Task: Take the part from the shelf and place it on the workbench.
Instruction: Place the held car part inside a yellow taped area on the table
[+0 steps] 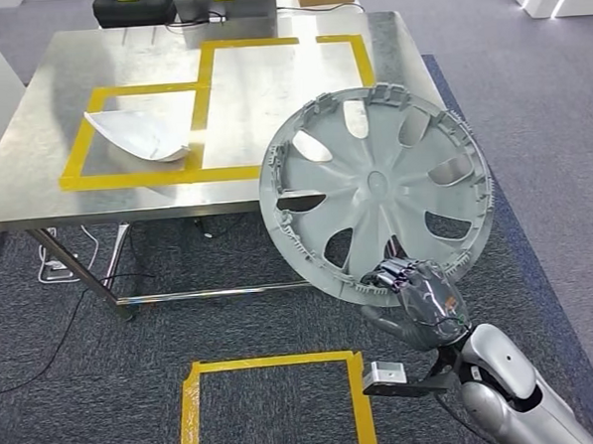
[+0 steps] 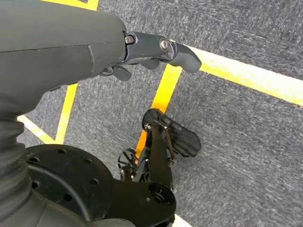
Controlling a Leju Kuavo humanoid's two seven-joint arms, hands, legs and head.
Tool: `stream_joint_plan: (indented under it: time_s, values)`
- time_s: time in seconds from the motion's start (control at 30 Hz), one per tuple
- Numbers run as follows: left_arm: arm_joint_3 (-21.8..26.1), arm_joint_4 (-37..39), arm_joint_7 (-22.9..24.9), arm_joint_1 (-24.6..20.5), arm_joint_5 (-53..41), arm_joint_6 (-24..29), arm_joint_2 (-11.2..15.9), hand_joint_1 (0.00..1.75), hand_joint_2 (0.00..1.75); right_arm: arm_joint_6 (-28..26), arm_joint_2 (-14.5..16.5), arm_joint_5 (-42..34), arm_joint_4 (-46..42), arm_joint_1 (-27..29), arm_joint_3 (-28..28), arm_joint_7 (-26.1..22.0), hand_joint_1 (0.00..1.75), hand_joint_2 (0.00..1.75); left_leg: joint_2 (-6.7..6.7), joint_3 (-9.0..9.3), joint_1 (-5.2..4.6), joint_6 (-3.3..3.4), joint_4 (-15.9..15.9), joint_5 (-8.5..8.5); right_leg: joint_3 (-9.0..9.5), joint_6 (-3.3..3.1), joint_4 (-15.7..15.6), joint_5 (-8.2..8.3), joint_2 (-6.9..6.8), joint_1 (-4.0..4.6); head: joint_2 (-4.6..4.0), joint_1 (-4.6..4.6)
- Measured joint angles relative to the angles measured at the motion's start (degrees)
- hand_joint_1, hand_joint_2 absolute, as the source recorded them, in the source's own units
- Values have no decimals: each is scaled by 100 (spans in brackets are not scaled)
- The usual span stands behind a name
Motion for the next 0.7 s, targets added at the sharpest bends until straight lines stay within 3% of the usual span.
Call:
stream_joint_plan:
  time_s: [0.07,0.1,0.13,0.27,0.33,0.43,0.47,0.5,0.53,0.6,0.63,0.7]
  values:
    - [0,0,0,3,-4,-4,-1,0,175,1,0,2,0,-3,15,1,175,175,-7,134,0,-23,-2,-102,208,-26,-641,504,-2,1,0,1]
    - [0,0,1,0,-5,-7,-1,0,175,2,1,2,2,-9,21,0,175,175,-11,184,-10,-49,5,-155,360,-40,-963,668,-3,10,-1,1]
    - [0,0,3,-4,-7,-11,1,0,175,5,3,7,3,-27,26,-3,175,175,-11,207,-17,-76,11,-195,492,-63,-1205,710,-4,19,-1,3]
    - [0,0,10,-31,-8,-23,13,0,175,69,28,25,4,-141,45,-22,175,175,6,244,-23,-172,0,-278,656,-171,-1420,556,22,28,0,-19]
    - [0,0,14,-41,-12,-29,25,0,175,175,58,16,11,-258,61,-26,175,175,15,149,-14,-242,248,-417,731,-233,-1462,515,17,2,0,-34]
    - [0,0,29,-40,-32,-43,30,0,175,397,150,-7,60,-528,120,-27,175,175,21,-480,13,-316,1308,-774,822,-289,-1478,436,16,-4,0,-51]
    - [-1,0,36,-37,-46,-48,30,0,175,474,193,-24,86,-633,156,-28,175,175,21,-662,17,-326,1549,-774,860,-289,-1478,404,25,-4,0,-52]
    - [-2,0,41,-35,-60,-54,30,0,175,549,240,-52,115,-743,201,-29,175,175,21,-756,19,-326,1589,-644,912,-284,-1478,368,34,-4,0,-52]
    - [-3,0,44,-36,-77,-61,30,0,175,620,289,-86,149,-860,250,-29,175,175,21,-747,19,-317,1401,-387,979,-273,-1478,326,41,-4,0,-52]
    - [-9,2,52,-44,-111,-79,30,0,175,755,399,-160,239,-1106,356,-27,175,175,24,-577,8,-279,751,157,1105,-239,-1486,239,45,1,-1,-50]
    - [-12,4,60,-54,-134,-87,28,0,175,819,462,-189,300,-1240,413,-24,175,175,27,-480,-6,-254,475,303,1148,-211,-1493,206,50,6,-1,-53]
    - [-25,8,96,-90,-186,-96,17,0,175,938,605,-224,430,-1519,533,-2,175,175,33,-380,-38,-206,239,261,1153,-145,-1517,183,54,13,-1,-56]
